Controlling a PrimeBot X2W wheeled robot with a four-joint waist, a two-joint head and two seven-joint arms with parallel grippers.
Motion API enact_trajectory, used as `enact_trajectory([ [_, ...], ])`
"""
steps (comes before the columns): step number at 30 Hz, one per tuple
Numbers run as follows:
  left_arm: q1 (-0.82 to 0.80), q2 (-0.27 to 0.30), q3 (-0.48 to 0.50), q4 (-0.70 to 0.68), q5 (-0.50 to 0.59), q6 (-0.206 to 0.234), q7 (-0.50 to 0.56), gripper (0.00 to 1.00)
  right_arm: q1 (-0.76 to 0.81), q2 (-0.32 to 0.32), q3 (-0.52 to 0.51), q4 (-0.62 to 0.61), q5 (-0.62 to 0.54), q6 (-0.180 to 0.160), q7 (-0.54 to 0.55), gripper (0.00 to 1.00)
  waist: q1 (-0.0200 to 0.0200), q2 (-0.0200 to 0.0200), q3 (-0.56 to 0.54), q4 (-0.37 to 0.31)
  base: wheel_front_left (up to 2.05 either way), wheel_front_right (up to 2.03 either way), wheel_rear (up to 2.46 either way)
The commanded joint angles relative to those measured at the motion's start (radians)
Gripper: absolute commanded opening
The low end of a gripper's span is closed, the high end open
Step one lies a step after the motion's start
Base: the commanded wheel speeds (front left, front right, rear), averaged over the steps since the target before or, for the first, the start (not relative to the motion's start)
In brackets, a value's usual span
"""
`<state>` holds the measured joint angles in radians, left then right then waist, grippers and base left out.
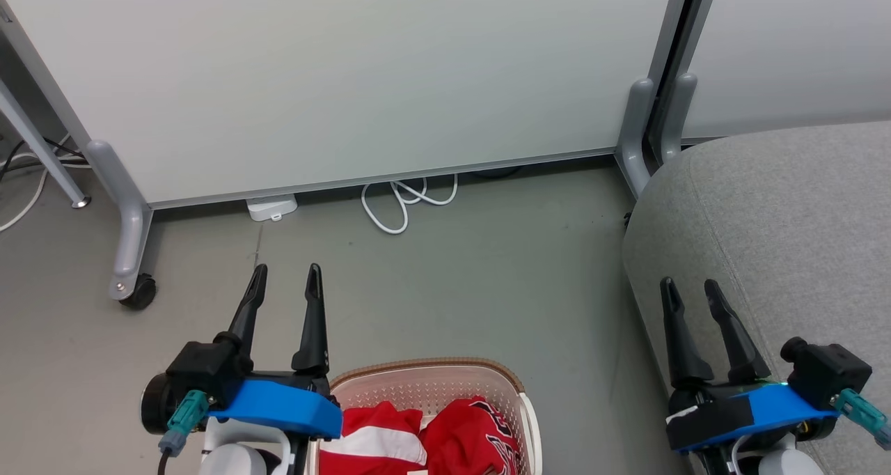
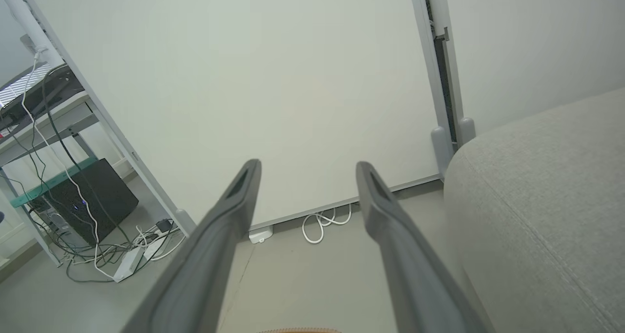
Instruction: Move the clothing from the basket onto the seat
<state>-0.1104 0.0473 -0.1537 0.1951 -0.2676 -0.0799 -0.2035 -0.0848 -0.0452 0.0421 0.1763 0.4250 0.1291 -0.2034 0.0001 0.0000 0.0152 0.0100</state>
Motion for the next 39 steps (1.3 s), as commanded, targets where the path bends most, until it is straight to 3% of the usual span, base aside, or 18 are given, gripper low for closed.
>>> enact_trajectory([
  [1,-0.021,0.004,-0.006,-0.003,0.023,-0.003,-0.008,1.0,0.003,-0.007,0.003,-0.004,-0.018,0.002,-0.009,1.0,-0.0001,0.0,0.0,0.0,0.0,0.0,0.0],
  [17,-0.022,0.004,-0.031,0.003,0.147,-0.006,-0.039,1.0,0.009,-0.008,0.013,0.001,-0.135,0.002,-0.041,1.0,-0.0001,0.0,-0.002,0.003,0.0,0.0,0.0],
  [39,-0.034,0.004,-0.042,0.093,0.139,-0.033,-0.063,1.0,0.017,-0.008,0.008,0.017,-0.215,0.003,-0.063,1.0,-0.0001,0.0,-0.004,0.005,0.0,0.0,0.0],
])
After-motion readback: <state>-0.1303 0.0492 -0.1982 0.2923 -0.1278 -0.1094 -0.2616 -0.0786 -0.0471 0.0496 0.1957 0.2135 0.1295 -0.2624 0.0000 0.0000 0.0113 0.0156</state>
